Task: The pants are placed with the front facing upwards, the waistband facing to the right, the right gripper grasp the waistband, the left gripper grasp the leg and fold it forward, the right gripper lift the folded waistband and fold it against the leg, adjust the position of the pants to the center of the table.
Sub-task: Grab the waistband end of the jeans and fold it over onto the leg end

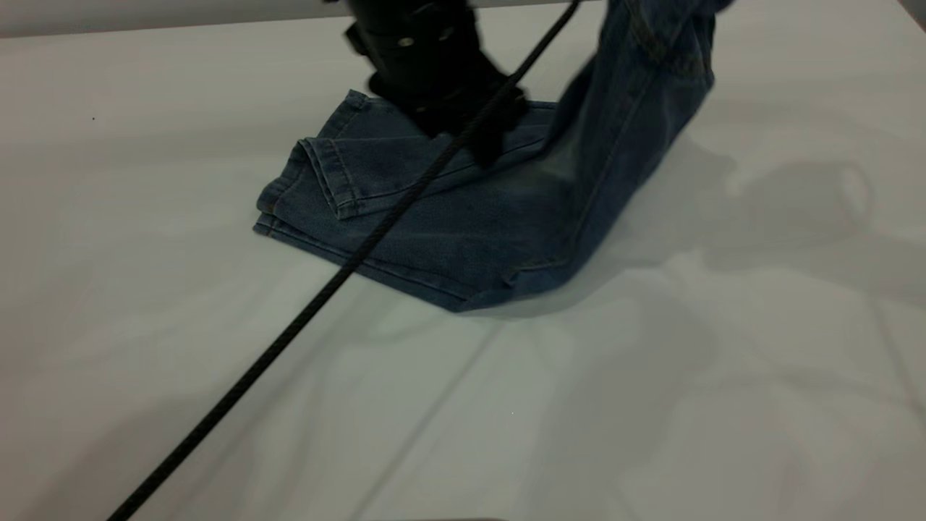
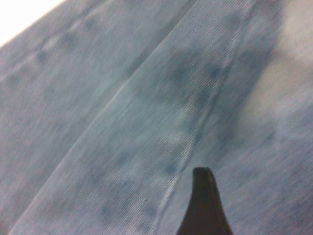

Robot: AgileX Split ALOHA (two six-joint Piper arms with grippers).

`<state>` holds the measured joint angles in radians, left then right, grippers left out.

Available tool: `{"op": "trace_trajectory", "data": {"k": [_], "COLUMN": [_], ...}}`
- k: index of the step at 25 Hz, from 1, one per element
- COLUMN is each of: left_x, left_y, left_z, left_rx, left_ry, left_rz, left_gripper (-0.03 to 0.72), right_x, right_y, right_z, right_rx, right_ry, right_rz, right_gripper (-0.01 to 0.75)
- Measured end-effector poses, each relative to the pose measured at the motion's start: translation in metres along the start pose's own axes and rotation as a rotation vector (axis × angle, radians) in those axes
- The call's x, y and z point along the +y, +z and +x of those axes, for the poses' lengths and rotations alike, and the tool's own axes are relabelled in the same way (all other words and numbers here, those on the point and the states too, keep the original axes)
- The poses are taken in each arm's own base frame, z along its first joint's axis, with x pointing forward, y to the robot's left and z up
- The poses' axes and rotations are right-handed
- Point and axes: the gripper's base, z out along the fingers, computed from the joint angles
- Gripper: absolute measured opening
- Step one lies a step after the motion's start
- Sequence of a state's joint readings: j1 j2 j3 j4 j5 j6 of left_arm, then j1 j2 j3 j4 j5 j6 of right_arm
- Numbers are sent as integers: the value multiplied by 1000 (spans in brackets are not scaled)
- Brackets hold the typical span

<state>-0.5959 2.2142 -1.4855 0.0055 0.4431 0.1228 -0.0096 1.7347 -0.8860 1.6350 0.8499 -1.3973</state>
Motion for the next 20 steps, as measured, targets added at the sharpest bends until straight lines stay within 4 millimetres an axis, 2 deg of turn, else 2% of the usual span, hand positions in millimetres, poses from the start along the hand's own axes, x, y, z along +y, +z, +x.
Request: {"op": "trace_trajectory", "data": {"k": [5, 10, 16, 20], "left_x": [27, 26, 10, 12], "left_y": [11, 41, 43, 31], "left_z": [16, 35, 30, 25], "left_rx": [84, 154, 137, 129], "left_ry": [-33, -29, 8, -6], "left_rz": [-28, -19, -8, -6], "left_gripper": [482, 482, 482, 468], "right_x": [9, 30, 36, 34], "right_y": [0, 12, 20, 20], "right_z": [-8, -9, -7, -7], "right_rx": [-17, -4, 2, -3], "right_ry": [-18, -91, -114, -131], "right_rz": [-73, -157, -141, -120], "right_gripper": [71, 71, 71, 71]}}
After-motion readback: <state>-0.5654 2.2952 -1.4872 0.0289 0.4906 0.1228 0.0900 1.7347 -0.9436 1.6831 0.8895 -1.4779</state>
